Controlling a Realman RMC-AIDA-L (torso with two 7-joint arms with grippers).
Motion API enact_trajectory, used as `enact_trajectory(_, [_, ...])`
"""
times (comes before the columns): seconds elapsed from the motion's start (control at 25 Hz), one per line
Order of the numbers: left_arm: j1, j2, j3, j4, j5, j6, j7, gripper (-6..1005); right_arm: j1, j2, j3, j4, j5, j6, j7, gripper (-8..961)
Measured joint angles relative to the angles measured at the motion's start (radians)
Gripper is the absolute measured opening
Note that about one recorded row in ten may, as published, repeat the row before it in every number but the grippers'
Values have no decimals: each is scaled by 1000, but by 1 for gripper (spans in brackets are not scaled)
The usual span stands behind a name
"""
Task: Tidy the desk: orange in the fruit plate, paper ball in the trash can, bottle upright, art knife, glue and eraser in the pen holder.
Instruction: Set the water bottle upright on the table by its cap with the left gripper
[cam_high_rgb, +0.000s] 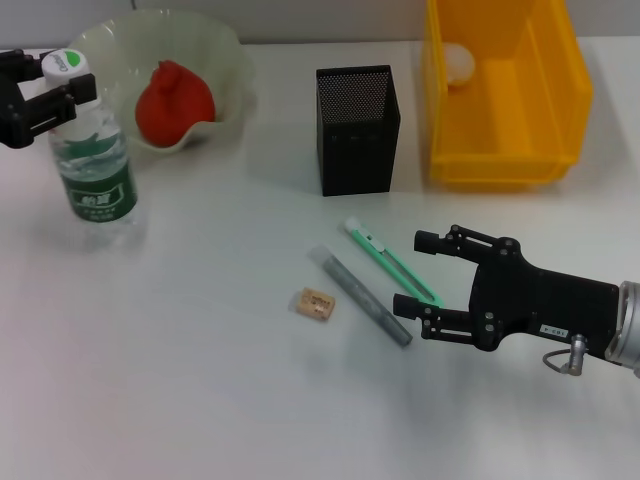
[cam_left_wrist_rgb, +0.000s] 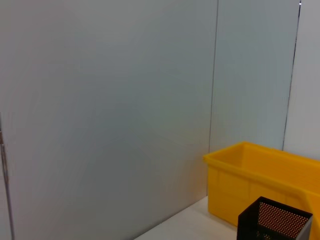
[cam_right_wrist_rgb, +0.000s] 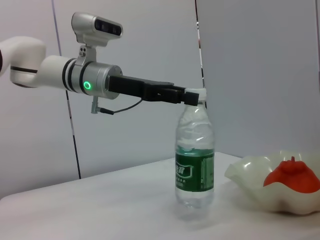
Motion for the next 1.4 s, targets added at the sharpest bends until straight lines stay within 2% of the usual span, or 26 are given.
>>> enact_trajectory(0.52, [2,3,-62,-56,-3,-28,36,448,1,2,-15,3,0,1,3,800])
enact_trajectory(1.2, [6,-4,-69,-69,-4,-67,48,452,-1,2,-25,3,0,33,4,800])
enact_trajectory(1.4, [-4,-6,-66,-99,-6,-116,61,454,-3,2,-25,3,0,33,4,800])
